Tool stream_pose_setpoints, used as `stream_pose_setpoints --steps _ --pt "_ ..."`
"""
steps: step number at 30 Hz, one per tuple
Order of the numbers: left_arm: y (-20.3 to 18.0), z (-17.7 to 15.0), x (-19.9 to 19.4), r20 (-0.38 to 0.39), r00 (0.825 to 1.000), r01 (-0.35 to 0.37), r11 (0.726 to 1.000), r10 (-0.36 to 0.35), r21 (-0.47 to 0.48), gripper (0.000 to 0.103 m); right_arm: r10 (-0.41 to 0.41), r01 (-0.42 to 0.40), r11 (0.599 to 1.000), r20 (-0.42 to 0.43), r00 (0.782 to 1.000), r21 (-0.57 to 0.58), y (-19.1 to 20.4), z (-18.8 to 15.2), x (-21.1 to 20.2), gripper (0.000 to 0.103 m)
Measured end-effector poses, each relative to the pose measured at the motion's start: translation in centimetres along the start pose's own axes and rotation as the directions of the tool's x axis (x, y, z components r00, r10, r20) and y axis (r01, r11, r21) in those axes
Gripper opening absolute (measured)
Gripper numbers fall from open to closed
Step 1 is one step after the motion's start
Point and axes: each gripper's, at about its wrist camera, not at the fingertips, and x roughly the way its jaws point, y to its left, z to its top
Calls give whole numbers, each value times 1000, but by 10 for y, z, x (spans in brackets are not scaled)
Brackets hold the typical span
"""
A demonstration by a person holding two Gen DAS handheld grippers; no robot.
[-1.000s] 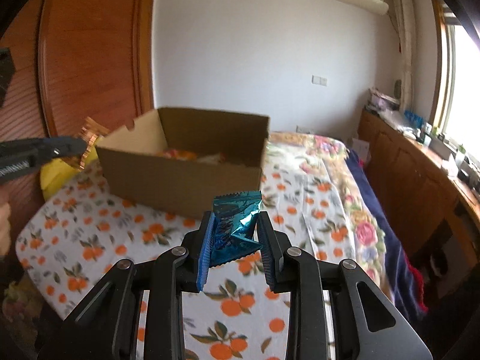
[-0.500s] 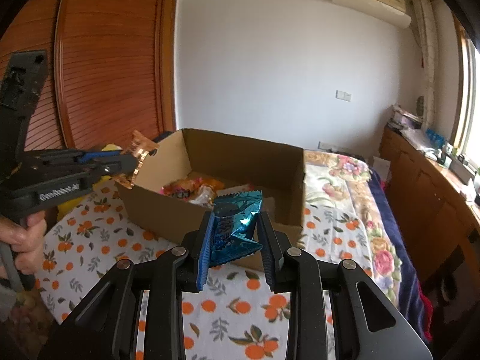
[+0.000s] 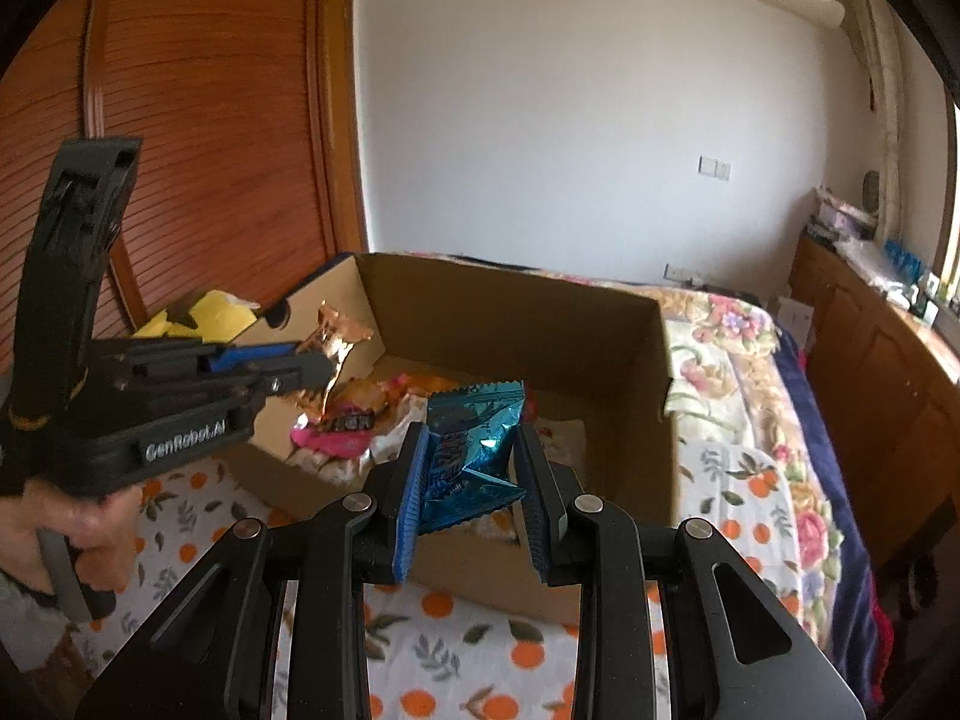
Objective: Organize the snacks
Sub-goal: 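Lower both held snacks into the box and open both grippers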
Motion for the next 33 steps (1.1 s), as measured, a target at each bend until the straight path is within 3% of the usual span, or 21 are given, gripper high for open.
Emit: stream_pose_setpoints --steps 15,20,27,33 --pt "10 -3 30 -48 999 -25 1000 25 17 13 39 -39 999 -61 997 0 12 9 59 28" --pt "10 -4 35 -70 997 -35 999 36 21 23 47 -46 999 -79 996 5 12 5 66 29" --pt "11 -6 21 -57 997 -58 998 58 4 30 32 -32 999 -93 995 1 13 2 65 46" --pt "2 -4 -18 -14 996 -83 996 84 19 32 30 -28 999 -59 998 31 12 3 38 47"
